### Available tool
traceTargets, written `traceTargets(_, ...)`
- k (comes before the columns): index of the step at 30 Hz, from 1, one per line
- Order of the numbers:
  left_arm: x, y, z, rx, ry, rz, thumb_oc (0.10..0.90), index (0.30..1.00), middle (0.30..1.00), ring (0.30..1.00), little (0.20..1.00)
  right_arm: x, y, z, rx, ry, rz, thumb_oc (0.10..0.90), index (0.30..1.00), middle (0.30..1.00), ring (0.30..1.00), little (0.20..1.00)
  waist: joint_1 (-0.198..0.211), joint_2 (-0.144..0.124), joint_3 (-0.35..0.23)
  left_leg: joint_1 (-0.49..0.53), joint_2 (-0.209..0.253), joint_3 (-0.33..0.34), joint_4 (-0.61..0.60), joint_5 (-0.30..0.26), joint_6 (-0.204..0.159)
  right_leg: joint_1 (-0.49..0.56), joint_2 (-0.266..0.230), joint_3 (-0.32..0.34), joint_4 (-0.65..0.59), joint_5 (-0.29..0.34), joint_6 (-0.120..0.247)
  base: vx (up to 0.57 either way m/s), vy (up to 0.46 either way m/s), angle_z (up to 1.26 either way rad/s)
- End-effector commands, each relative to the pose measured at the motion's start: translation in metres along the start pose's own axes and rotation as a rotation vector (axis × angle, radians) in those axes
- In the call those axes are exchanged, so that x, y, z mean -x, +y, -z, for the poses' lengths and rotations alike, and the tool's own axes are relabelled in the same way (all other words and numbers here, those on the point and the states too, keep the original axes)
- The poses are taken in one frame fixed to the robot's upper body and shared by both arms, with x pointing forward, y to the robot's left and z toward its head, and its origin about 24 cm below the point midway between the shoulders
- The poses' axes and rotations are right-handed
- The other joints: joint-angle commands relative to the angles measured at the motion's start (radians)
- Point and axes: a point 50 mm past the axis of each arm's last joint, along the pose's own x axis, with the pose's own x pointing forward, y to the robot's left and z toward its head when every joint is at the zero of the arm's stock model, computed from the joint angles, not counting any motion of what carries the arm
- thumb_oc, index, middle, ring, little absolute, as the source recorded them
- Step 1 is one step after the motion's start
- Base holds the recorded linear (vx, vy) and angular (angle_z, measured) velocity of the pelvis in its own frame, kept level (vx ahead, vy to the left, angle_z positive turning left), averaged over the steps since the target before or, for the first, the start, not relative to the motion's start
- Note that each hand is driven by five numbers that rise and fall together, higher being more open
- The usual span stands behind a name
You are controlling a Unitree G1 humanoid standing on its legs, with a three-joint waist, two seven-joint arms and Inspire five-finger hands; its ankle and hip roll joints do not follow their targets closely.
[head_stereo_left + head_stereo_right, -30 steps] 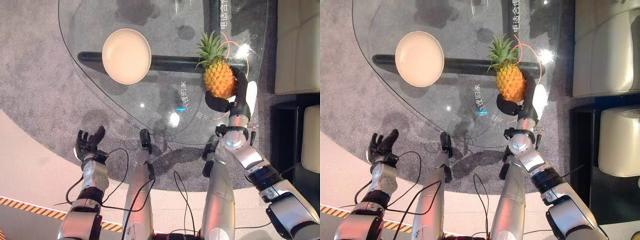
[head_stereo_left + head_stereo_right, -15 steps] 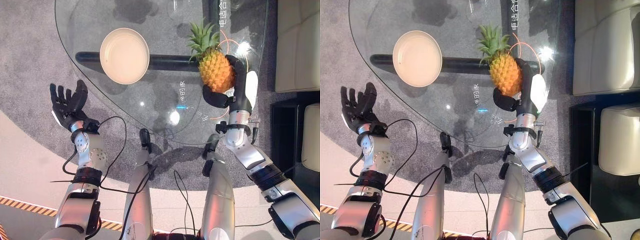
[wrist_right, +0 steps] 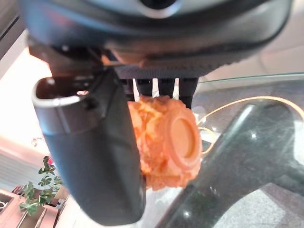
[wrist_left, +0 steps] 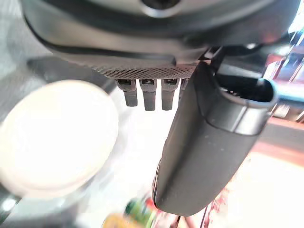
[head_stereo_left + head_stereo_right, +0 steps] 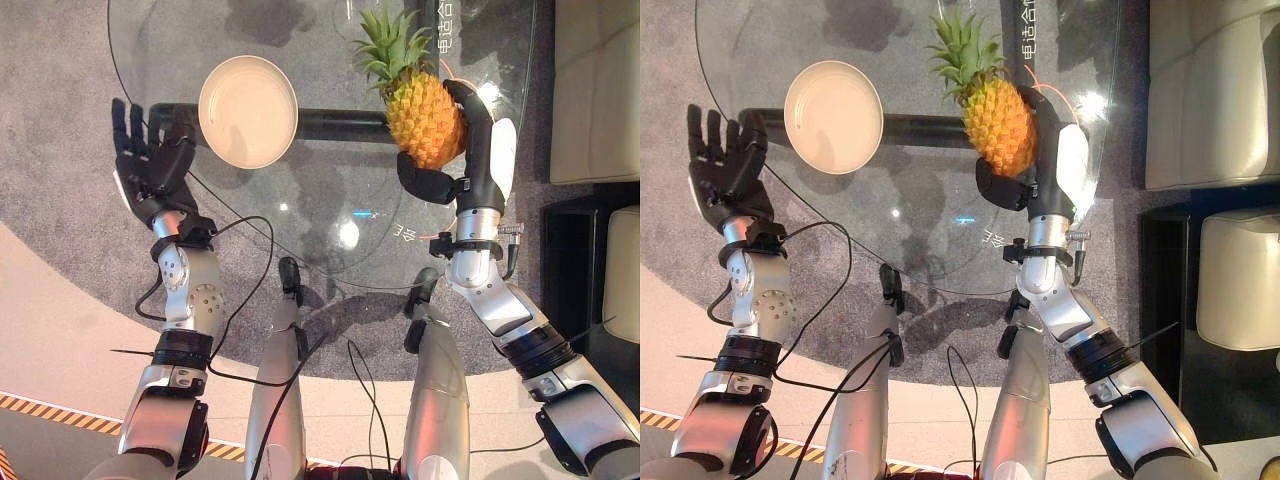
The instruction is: Pick up the fruit to the plate
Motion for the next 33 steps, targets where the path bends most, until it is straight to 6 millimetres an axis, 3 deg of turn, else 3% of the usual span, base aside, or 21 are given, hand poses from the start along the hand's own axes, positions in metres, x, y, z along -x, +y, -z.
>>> traceTargets(1,-0.012,-0.041,-0.038,0.007,-0.158,0.227,0.800,0.900,0.900,0.900,0.900,-0.024,-0.027,-0.081,-0.154,-0.408,0.132,0.100,0.300,0.300,0.300,0.200,-0.009,0.020,-0.020,-0.012,0.034,-0.047,0.101,-0.092,-0.033,0.064,-0.025,-0.017,-0.154,0.092,0.039,0.00,0.000,0.00)
traceTargets(15,-0.004,-0.088,-0.022,0.166,0.020,0.534,0.800,0.900,0.900,0.900,0.900,-0.024,-0.024,-0.109,-0.213,-0.523,0.090,0.100,0.300,0.300,0.300,0.200,-0.019,0.015,-0.020,-0.002,0.035,-0.036,0.090,-0.089,-0.031,0.080,-0.029,-0.023,-0.180,0.108,0.048,0.00,0.000,0.00)
traceTargets(33,0.005,-0.115,-0.002,0.329,0.190,0.642,0.800,0.900,0.900,0.900,0.900,-0.022,-0.011,-0.133,-0.245,-0.591,-0.012,0.100,0.300,0.300,0.300,0.200,-0.021,0.006,-0.020,-0.006,0.034,-0.033,0.083,-0.084,-0.029,0.086,-0.032,-0.033,-0.198,0.121,0.052,0.00,0.000,0.00)
